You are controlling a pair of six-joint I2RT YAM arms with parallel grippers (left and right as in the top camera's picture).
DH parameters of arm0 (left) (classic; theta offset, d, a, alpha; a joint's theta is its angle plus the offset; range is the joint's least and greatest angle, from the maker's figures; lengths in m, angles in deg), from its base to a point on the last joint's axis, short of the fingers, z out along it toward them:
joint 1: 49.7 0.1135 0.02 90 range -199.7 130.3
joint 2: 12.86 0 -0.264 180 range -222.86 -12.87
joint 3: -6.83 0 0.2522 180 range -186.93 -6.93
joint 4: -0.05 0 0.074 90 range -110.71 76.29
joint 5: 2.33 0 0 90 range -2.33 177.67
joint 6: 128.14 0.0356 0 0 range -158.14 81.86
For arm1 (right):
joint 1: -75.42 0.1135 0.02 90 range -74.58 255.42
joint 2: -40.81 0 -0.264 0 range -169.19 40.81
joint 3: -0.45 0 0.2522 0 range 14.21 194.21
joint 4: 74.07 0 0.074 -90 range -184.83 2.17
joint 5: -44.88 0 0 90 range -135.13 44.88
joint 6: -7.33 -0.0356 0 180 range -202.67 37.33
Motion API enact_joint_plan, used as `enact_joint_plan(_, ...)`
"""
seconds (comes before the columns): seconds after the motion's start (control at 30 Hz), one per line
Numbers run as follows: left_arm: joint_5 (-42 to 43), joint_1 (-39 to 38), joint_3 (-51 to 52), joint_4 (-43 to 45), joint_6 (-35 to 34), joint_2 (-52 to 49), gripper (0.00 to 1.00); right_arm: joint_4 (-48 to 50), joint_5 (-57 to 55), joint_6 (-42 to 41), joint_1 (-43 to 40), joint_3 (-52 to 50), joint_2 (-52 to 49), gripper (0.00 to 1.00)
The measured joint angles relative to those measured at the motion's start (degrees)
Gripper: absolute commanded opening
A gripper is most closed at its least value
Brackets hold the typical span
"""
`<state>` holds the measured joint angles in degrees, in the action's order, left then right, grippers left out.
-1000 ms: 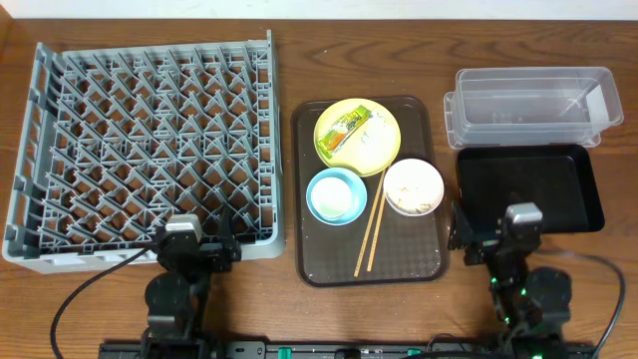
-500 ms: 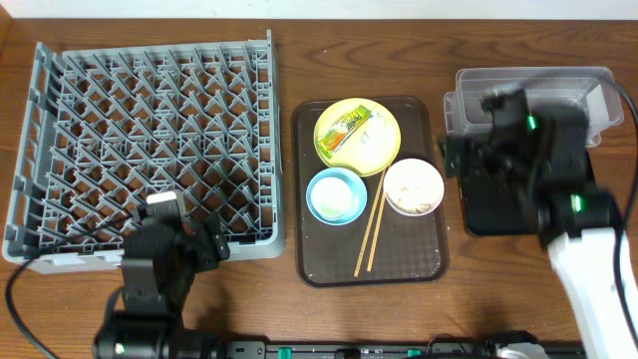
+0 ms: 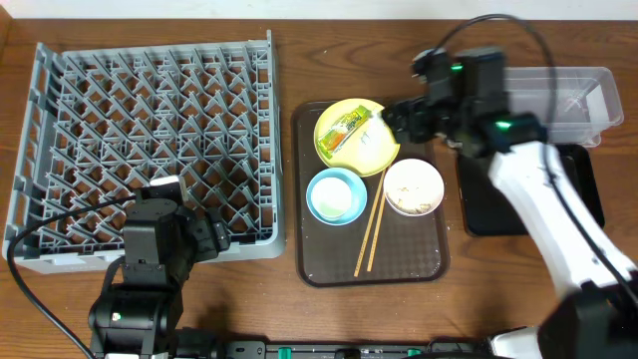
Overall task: Sort waste into correct bins and load items into the dishwasher rack
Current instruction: 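Reach right gripper to the yellow plate and grasp the white tissue, then carry the tissue with right gripper and drop it into the clear bin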
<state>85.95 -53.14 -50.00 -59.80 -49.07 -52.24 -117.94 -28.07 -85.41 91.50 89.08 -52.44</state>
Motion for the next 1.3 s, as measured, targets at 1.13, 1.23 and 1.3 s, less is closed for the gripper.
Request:
enact_joint_plan(1.13, 0.0, 0.0, 0.0, 0.0, 0.0, 0.0, 0.86, 5.3, -13.0, -13.4, 4.5, 0.0, -10.4, 0.17)
enact_joint_plan(1.23, 0.0, 0.0, 0.0, 0.0, 0.0, 0.0, 0.86, 3.5, -17.4, -13.4, 1.2, 0.2, -2.6, 0.16)
enact_joint_plan(1.3, 0.0, 0.0, 0.0, 0.0, 0.0, 0.0, 0.86, 1.9, -21.3, -14.3, -1.8, 0.7, 1.2, 0.16)
